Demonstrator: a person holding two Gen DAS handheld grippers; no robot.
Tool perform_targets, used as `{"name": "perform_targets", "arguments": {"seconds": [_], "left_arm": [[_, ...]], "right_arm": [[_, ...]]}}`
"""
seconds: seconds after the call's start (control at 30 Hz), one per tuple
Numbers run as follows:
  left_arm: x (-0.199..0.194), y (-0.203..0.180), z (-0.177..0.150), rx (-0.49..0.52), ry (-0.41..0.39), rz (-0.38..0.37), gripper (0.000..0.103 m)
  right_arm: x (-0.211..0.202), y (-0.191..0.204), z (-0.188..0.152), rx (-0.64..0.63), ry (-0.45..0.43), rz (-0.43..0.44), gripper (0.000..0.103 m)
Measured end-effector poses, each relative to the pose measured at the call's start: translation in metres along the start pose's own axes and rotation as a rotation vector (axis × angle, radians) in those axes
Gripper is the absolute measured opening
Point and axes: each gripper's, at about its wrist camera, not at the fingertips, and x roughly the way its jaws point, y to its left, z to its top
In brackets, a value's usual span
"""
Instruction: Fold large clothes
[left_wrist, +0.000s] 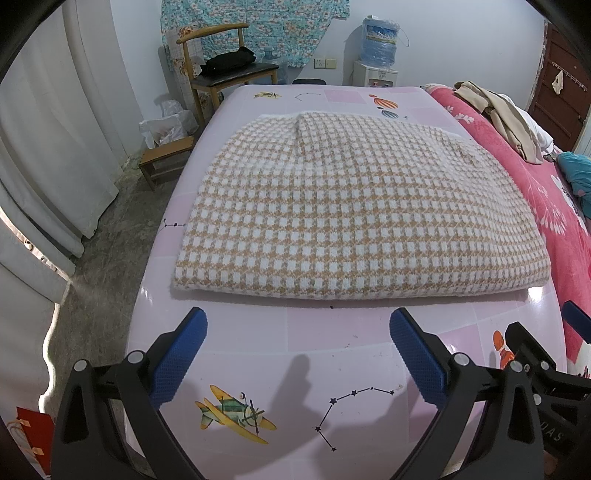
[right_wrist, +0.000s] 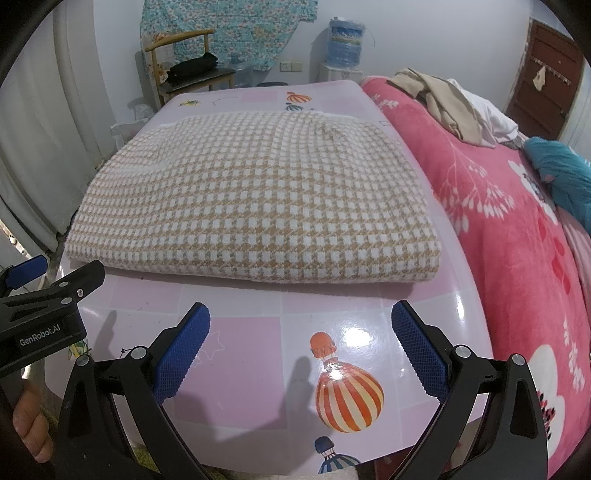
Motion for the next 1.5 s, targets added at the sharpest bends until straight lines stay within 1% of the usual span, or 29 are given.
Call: {"name": "perform_targets", "arguments": {"seconds": [1.5], "left_arm": [[0.002,0.0018,-0.0009,-0.005,0.002,-0.002,0.097]], "right_arm": [[0.0016,0.0028,-0.0001,-0.01,0.004,-0.001,0.095]]}}
